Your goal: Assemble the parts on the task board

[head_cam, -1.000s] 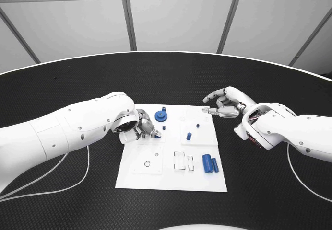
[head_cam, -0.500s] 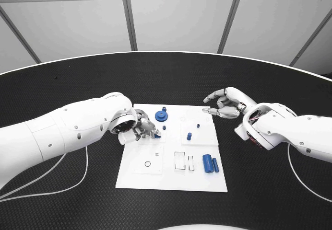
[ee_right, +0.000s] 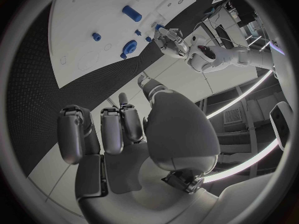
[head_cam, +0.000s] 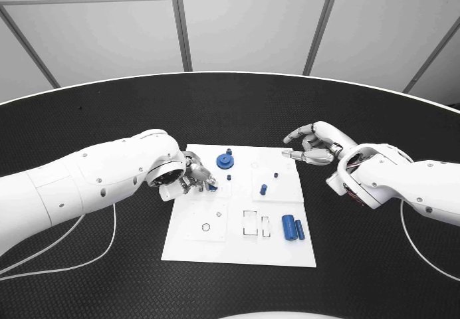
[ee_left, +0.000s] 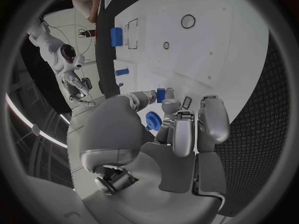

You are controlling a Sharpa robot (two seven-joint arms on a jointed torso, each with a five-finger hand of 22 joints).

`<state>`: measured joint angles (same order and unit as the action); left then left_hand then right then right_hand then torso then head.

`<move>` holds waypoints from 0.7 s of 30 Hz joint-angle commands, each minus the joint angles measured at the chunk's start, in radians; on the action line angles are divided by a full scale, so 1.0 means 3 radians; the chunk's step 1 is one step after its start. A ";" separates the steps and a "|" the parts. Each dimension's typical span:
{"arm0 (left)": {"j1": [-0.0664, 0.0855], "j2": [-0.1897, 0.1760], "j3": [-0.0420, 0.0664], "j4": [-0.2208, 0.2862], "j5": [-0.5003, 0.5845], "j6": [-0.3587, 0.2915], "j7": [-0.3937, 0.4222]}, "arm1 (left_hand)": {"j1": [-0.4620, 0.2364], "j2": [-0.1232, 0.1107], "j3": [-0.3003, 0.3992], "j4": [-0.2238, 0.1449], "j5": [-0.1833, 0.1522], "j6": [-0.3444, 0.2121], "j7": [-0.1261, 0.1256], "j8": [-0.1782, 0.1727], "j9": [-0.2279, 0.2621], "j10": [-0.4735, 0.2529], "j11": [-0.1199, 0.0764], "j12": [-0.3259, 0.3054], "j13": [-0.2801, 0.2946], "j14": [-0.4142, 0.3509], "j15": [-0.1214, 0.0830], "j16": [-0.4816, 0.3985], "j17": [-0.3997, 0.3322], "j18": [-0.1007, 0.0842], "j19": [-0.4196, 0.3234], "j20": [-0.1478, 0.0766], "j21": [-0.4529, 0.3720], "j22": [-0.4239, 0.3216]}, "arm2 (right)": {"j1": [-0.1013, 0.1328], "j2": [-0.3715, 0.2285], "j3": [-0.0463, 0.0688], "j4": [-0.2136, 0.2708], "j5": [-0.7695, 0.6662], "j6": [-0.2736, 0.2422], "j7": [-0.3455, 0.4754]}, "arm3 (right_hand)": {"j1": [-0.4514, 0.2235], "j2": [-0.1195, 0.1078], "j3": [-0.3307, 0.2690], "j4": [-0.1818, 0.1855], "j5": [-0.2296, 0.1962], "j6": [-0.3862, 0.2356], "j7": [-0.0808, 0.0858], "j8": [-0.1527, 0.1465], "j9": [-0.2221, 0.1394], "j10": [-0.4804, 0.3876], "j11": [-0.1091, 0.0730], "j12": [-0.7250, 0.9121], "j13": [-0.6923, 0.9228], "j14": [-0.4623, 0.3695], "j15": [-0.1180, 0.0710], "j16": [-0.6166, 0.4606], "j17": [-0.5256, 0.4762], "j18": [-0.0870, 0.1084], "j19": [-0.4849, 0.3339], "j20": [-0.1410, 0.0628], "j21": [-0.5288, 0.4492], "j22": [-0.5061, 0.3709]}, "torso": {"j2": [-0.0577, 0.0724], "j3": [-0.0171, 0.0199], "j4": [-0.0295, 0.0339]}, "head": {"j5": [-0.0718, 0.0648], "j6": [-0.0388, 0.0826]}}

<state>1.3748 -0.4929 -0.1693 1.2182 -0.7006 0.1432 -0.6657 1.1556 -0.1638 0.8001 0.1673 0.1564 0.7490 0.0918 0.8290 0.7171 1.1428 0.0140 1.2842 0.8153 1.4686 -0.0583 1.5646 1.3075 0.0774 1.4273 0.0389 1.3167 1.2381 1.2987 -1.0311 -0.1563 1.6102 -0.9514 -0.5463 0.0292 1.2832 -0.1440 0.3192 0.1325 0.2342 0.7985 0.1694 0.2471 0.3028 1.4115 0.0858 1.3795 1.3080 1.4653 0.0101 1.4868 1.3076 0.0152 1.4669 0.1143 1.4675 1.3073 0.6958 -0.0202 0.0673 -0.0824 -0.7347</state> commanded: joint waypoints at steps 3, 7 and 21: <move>0.0000 0.0017 0.0000 0.0000 -0.0192 -0.0036 -0.0016 | -0.0074 -0.0006 0.0525 -0.0553 0.0137 0.0036 -0.0014 0.0029 0.0019 0.0060 -0.0016 0.0037 0.0056 0.0341 0.0012 0.0021 0.0878 0.0026 0.0000 0.0011 0.0014 -0.0001 | -0.0001 0.0008 -0.0002 -0.0006 0.0000 0.0001 0.0004 | 0.0020 -0.0023 0.0019 0.0013 0.0031 0.0018 0.0007 0.0016 -0.0005 0.0021 -0.0011 0.0017 0.0258 0.0209 -0.0023 -0.0017 0.0255 0.0048 0.0171 -0.0031 0.0006 0.0562 | 0.0002 0.0002 -0.0008 | 0.0019 0.0006; 0.0000 0.0051 0.0000 -0.0010 -0.0273 -0.0030 -0.0025 | -0.0087 -0.0006 0.0529 -0.0563 0.0168 0.0039 -0.0017 0.0035 0.0023 0.0073 -0.0018 0.0047 0.0073 0.0341 0.0010 0.0021 0.0878 0.0025 0.0003 0.0009 0.0018 0.0003 | -0.0001 0.0015 -0.0002 -0.0010 0.0000 0.0002 0.0006 | 0.0020 -0.0025 0.0023 0.0014 0.0045 0.0019 0.0007 0.0016 -0.0007 0.0022 -0.0011 0.0018 0.0259 0.0209 -0.0023 -0.0017 0.0255 0.0048 0.0171 -0.0032 0.0006 0.0561 | 0.0008 0.0004 -0.0016 | 0.0026 0.0009; -0.0001 0.0128 -0.0001 -0.0052 -0.0440 0.0140 -0.0078 | -0.0107 -0.0011 0.0534 -0.0583 0.0217 0.0046 -0.0022 0.0047 0.0029 0.0102 -0.0024 0.0069 0.0112 0.0341 0.0005 0.0021 0.0878 0.0024 0.0007 0.0007 0.0023 0.0007 | -0.0002 0.0017 -0.0004 -0.0008 0.0000 0.0002 0.0005 | 0.0020 -0.0026 0.0027 0.0016 0.0060 0.0019 0.0007 0.0018 -0.0008 0.0020 -0.0011 0.0016 0.0257 0.0209 -0.0023 -0.0018 0.0254 0.0048 0.0170 -0.0032 0.0005 0.0561 | 0.0013 0.0002 -0.0016 | 0.0023 -0.0001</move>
<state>1.3746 -0.4568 -0.1695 1.2041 -0.8265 0.1822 -0.6885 1.1226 -0.1757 0.8129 0.1484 0.2162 0.7550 0.0861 0.8368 0.7267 1.1670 0.0069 1.2994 0.8479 1.4685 -0.0584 1.5646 1.3074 0.0774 1.4272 0.0387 1.3167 1.2387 1.2981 -1.0259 -0.1574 1.6077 -0.9514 -0.5454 0.0309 1.2832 -0.1440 0.3220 0.1353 0.2473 0.7985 0.1695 0.2471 0.3018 1.4115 0.0858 1.3795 1.3078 1.4653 0.0101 1.4868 1.3074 0.0151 1.4632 0.1106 1.4675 1.3073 0.6994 -0.0191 0.0625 -0.0746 -0.7336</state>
